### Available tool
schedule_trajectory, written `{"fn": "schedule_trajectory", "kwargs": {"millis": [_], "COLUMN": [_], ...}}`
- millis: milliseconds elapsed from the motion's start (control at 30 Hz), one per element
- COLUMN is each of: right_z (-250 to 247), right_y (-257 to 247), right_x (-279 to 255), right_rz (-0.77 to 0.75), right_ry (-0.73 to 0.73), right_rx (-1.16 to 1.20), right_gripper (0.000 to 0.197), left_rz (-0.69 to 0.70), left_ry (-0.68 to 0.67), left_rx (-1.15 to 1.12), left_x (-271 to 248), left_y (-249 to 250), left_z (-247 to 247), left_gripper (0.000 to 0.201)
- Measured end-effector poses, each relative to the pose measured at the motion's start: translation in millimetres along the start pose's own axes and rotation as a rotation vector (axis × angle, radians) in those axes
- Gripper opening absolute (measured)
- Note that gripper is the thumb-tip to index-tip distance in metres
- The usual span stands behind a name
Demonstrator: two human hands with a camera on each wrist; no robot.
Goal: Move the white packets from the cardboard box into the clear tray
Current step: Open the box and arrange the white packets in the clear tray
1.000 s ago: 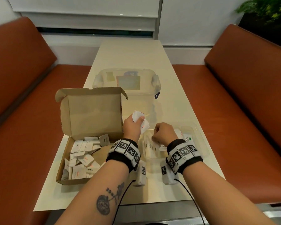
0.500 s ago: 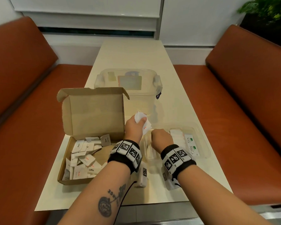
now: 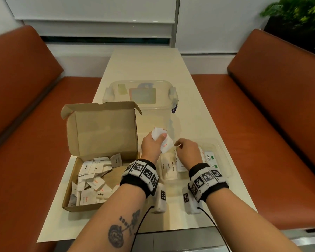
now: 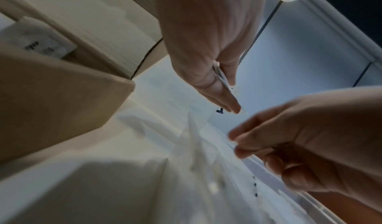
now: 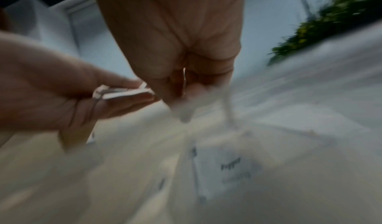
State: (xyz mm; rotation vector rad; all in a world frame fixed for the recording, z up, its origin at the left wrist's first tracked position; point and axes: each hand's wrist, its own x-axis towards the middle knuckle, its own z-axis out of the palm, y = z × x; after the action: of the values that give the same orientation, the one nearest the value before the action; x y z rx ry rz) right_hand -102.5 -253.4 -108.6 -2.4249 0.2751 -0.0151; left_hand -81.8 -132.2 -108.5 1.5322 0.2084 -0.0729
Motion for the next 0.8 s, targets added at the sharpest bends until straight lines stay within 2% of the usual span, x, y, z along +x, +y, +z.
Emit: {"fn": "schedule_trajectory", "kwargs": {"millis": [67, 133, 200, 267, 333, 467, 567, 800], "right_z": [-11.1, -20.7, -26.8, -30.3, -32.7, -38.3, -42.2, -48.6], "right_y": [1.2, 1.3, 0.3, 1.7, 6.2, 14.3, 17.1, 20.9], "right_x": [1.2, -0.1, -1.6, -3.0, -4.4, -6.9, -5.9, -3.7], "right_rz": [0.089, 0.155, 0.182, 0.179, 0.179, 0.199, 0.194, 0.196], "right_ry": [0.075, 0.039, -0.033, -0.062, -0.059, -0.048, -0.05, -0.049], "right_rx": [0.29, 0.566, 0.699, 0.734, 0.764, 0.838, 0.881, 0.967], "right_gripper": [0.022, 0.023, 0.02, 0.012, 0.015, 0.014, 0.008, 0.019], "left_rz": [-0.02, -0.045, -0.055, -0.064, -0.078, -0.086, -0.086, -0.158], "left_ry": [-0.016, -0.047, -0.084, -0.108, -0.132, -0.209, -0.218, -0.277], "left_rx": [-0.056, -0.116, -0.17, -0.211, -0.239, -0.255, -0.259, -0.258], "left_x": [-0.5, -2.9, -6.2, -8.9, -10.7, -14.1, -15.8, -18.2], "left_y": [0.7, 1.2, 1.9, 3.0, 4.4, 5.1, 6.0, 9.7], "left_z": [4.6, 11.5, 19.1, 26.2, 31.9, 41.3, 48.1, 55.0], "left_gripper": [0.015, 0.012, 0.012, 0.011, 0.012, 0.024, 0.031, 0.032]}}
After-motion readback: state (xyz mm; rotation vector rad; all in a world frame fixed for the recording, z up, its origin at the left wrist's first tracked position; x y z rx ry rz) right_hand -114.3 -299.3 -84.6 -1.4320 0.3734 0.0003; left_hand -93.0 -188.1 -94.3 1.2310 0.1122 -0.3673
